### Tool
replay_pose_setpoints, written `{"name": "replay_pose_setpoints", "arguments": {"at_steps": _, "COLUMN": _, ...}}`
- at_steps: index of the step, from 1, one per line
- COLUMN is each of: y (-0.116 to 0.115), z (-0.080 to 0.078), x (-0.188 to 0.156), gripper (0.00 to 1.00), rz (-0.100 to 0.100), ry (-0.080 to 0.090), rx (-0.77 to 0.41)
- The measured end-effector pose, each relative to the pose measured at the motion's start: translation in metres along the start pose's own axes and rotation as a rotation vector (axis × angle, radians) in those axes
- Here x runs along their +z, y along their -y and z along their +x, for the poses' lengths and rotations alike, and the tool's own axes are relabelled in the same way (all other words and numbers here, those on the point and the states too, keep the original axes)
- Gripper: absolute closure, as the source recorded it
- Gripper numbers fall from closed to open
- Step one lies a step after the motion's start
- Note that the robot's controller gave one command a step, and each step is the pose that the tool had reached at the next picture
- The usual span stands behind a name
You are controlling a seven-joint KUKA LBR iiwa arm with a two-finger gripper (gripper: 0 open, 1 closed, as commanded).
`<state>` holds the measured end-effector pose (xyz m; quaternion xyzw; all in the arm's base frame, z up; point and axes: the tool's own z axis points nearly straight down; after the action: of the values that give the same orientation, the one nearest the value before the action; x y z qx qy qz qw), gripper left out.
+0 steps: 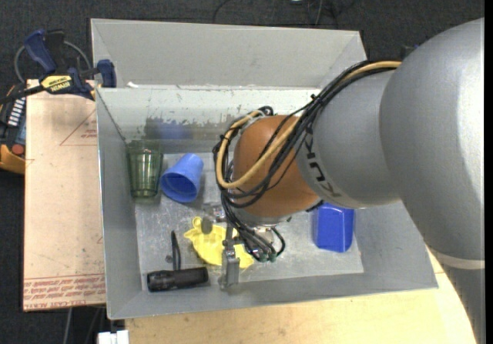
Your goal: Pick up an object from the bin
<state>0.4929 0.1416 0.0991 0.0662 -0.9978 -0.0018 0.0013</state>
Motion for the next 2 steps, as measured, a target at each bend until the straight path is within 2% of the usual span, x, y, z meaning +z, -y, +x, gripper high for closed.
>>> {"name": "replay_pose_setpoints", "arguments": {"at_steps": 1, "y": 0.016, "z": -0.024, "x": 0.029, "gripper": 0.0, "rz": 0.0, "ry": 0.013, "rx": 0.139}}
{"name": "replay_pose_setpoints", "arguments": {"at_steps": 2, "y": 0.009, "z": 0.0, "x": 0.025, "gripper": 1.0, "rz": -0.003, "ry": 0.017, "rx": 0.013}}
